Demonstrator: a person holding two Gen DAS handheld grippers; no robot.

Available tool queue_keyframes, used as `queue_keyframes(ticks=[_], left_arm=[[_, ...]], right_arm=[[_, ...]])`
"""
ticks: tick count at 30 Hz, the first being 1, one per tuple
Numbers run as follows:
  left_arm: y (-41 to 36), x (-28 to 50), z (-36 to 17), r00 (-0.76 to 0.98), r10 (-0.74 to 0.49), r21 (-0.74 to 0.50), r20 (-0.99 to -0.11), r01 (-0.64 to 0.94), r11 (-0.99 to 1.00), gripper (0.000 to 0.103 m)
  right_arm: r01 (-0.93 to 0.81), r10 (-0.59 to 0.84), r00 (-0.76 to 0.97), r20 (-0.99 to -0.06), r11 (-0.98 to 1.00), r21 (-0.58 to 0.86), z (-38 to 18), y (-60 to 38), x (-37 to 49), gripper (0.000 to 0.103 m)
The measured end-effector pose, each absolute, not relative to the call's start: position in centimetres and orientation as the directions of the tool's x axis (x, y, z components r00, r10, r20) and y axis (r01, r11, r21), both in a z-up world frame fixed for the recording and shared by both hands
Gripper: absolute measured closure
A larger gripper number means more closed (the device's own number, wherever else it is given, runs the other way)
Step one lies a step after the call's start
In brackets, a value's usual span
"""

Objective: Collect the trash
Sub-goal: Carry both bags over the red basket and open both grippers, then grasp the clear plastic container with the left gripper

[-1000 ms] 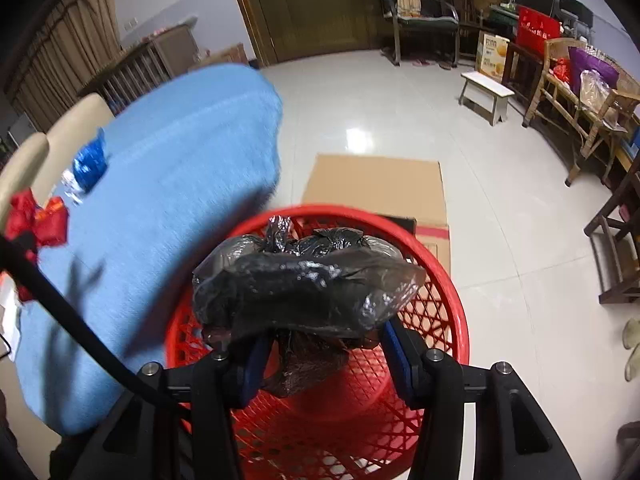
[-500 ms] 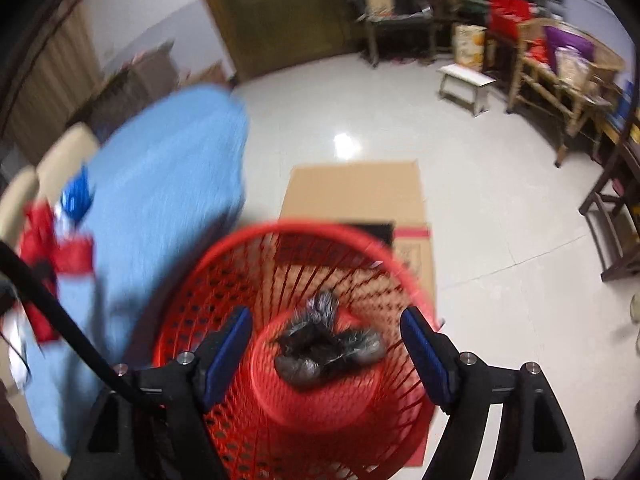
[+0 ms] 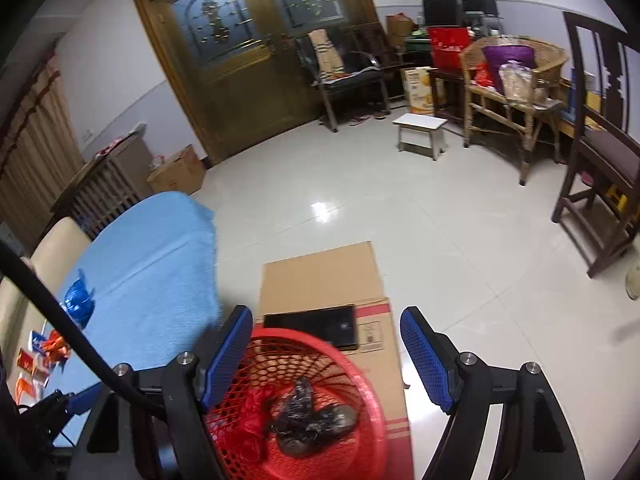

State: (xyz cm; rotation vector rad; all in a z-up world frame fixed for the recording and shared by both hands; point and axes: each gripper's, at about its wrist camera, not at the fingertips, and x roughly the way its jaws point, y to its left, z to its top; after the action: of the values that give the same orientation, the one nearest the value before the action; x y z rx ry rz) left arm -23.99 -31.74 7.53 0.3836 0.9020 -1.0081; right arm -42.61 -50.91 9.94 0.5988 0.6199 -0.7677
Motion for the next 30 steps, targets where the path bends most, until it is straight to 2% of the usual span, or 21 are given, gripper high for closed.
queue_keyframes(ticks=[6, 15, 23, 30], left_arm=[[-24.4, -18.7, 8.9, 0.352, -0.548, -0.161, -0.759, 0.714, 0.682, 0.029], [-8.7, -11.7, 8.9, 0.6, -0.342, -0.159, -0.723, 0.337, 0.928, 0.027], [-0.1, -5.7, 6.9, 0.633, -0.177, -0.158, -0.754, 0.088, 0.984, 0.026], [1.1, -3.6, 5.1, 0.603, -0.154, -0.169, -0.783, 0.032, 0.985, 0.026]], right_arm=[[0.704, -0.382, 0.61, -0.694, 0.664, 0.252, 9.7, -48.2, -38.4, 0.024], [0.624, -0.302, 0.636, -0.71, 0.742, 0.243, 8.8, -44.3, -33.3, 0.024], [0.467, -0.196, 0.676, -0.71, 0.859, 0.207, 9.6, -37.8, -26.3, 0.024], [0.271, -0.054, 0.699, -0.713, 0.943, 0.193, 10.2, -30.8, -19.5, 0.024]])
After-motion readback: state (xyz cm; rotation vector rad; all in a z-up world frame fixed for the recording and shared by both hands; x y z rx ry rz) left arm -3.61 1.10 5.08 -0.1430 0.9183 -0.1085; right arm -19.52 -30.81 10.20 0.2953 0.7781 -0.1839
